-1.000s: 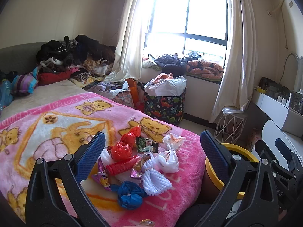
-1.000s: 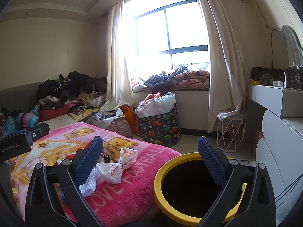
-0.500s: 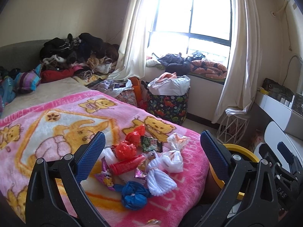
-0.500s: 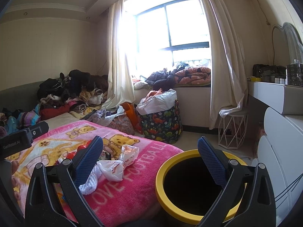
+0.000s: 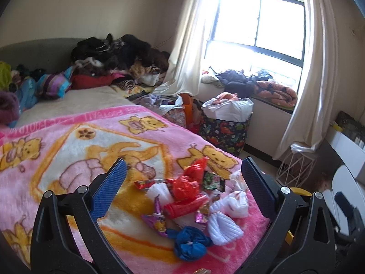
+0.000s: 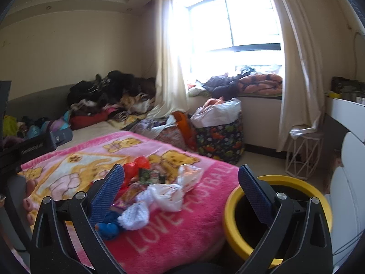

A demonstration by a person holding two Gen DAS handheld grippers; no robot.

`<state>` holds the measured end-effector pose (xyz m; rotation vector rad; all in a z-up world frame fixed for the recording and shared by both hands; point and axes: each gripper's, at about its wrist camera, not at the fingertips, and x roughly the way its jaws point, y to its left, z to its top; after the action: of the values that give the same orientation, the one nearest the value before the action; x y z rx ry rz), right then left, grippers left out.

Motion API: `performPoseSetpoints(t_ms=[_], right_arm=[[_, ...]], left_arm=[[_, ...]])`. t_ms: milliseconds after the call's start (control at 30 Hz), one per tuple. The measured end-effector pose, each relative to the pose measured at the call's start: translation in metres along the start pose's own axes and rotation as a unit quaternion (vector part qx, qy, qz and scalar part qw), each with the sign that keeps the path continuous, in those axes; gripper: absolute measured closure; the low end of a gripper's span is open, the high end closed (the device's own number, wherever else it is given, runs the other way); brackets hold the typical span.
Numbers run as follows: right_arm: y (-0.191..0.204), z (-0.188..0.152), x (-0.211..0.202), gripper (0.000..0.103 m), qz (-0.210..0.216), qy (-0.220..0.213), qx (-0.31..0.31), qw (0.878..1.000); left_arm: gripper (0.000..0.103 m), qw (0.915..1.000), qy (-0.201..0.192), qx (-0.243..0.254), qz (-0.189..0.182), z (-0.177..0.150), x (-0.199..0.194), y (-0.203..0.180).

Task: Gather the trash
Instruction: 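Grasp the red plastic bag with the left tool while the right tool grasps the white plastic bag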

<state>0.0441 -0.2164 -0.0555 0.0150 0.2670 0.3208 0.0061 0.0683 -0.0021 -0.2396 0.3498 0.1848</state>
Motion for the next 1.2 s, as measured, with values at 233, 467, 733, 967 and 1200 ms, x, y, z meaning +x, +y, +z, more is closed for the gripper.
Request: performPoseSetpoints(t_ms=[233, 467, 733, 967, 1200], right_arm=[[0.029, 0.002, 0.021, 0.006, 0.043, 0.019, -0.02, 0.999], [0.029, 0.006, 0.052, 0.006, 0.041, 0.042, -0.02, 0.998], [0.013, -0.003, 0.102, 0.006, 0.025, 0.099, 0.004, 0.995], [-0.009, -0.026, 0.151, 0.006, 0.012, 0.188, 0.067, 0.98], [-0.016, -0.046, 0.188, 0.006, 0.027, 0.251, 0.107, 0.962]], left_arm=[[0.011, 0.9993, 0.012, -0.022, 0.026, 0.004, 0.011, 0.027], [0.011, 0.9994, 0.032, -0.016, -0.006, 0.008, 0.033, 0.036], [0.011, 0.9959, 0.073, 0.02, -0.049, 0.012, 0.077, 0.019], [0.011, 0.9876, 0.134, 0.038, -0.073, -0.001, 0.115, 0.01], [0.021, 0.9764, 0.189, 0.056, -0.088, -0.016, 0.146, 0.002]])
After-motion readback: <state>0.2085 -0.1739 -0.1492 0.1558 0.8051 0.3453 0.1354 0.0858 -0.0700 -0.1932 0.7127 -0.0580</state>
